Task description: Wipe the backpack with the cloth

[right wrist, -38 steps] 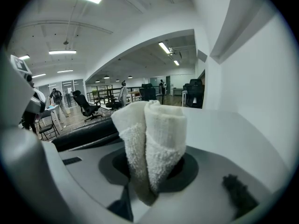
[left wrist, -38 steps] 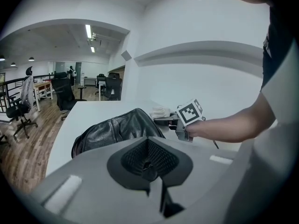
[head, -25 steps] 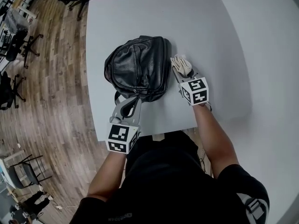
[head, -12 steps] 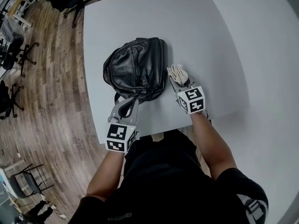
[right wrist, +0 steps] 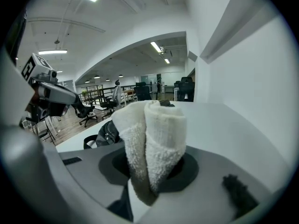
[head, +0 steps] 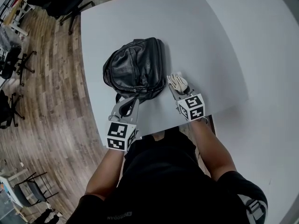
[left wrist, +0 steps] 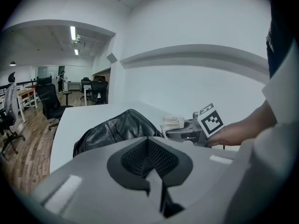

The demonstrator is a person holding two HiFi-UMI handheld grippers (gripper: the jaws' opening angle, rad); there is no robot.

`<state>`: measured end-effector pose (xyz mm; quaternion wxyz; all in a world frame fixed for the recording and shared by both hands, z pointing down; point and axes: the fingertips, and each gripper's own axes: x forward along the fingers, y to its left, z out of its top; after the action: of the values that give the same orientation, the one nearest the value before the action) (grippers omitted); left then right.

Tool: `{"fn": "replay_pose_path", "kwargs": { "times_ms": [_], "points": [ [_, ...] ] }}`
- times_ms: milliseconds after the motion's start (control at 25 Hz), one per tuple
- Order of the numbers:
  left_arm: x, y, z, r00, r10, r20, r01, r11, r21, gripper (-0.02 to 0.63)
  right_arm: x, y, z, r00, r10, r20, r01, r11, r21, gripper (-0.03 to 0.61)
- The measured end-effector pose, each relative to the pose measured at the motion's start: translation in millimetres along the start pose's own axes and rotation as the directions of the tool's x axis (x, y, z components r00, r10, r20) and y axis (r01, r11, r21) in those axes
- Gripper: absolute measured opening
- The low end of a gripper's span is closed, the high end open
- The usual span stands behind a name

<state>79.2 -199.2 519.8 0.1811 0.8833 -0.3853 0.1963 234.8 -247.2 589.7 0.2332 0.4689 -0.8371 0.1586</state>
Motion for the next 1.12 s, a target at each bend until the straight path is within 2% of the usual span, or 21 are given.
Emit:
{"fn": "replay_pose_path", "kwargs": {
  "times_ms": [320, 680, 1120],
  "points": [
    [-7, -1, -5, 0.999, -0.038, -0.005, 0.038, 0.999, 0.019, 0.005, -13, 26, -11, 1.0, -0.007, -0.007, 0.007, 1.0, 0.014, 0.11],
    [-15, 9, -14, 0.999, -0.044, -0.012, 0.045, 0.998, 0.035, 0.006, -18, 52, -14, 1.0, -0.011, -0.001, 0.011, 0.999, 0.032, 0.11],
    [-30, 18, -15, 0.999, -0.046, 0.002, 0.046, 0.999, 0.026, 0.006, -18, 85, -12, 1.0, 0.024, -0.014, -0.024, 0.999, 0.025, 0.11]
  ]
}}
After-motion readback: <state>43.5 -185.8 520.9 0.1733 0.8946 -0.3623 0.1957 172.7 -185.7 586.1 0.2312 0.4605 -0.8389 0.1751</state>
